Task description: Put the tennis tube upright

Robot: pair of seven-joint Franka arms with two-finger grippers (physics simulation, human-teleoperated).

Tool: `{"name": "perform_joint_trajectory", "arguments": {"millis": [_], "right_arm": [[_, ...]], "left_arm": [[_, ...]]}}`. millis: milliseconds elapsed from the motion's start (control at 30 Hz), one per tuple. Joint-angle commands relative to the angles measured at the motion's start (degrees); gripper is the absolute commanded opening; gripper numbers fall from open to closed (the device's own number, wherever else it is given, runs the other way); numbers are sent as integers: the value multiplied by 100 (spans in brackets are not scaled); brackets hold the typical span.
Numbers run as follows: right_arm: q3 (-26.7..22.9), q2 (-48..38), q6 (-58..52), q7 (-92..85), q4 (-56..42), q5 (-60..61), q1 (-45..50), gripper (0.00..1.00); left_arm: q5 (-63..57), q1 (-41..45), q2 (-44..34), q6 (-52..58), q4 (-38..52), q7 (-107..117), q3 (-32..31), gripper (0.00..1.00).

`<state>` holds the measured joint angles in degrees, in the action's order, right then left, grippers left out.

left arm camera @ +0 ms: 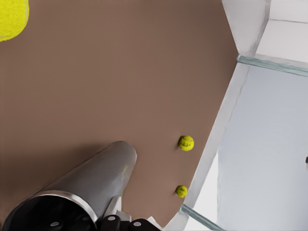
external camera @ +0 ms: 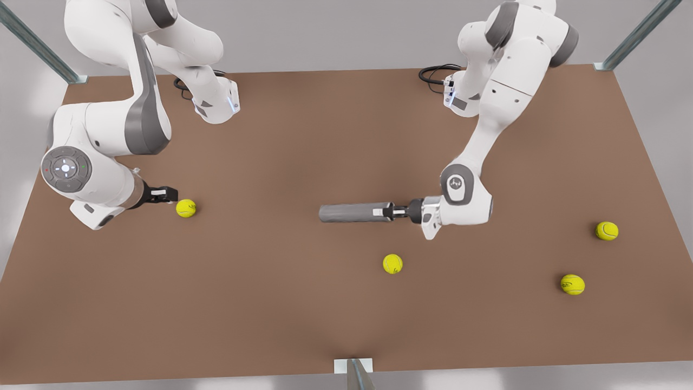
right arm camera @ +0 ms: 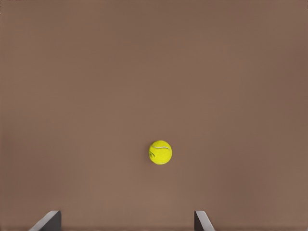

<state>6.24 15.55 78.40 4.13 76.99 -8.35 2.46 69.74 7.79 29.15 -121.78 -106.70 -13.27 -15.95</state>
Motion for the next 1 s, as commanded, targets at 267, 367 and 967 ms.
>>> {"name": "perform_joint_trajectory", "arguments": {"millis": [267, 367, 967], "right_arm": [[0, 1, 0, 0, 0, 0, 0, 100], [0, 1, 0, 0, 0, 0, 0, 100], [0, 18, 0, 0, 0, -18, 9, 100]], "left_arm": [[-3027, -402, -1060, 1112, 61, 1222, 576, 21], [-3950, -428, -1262, 1112, 149, 1626, 620, 21], [-6798, -445, -1465, 1060, 747, 2716, 716, 21]]}}
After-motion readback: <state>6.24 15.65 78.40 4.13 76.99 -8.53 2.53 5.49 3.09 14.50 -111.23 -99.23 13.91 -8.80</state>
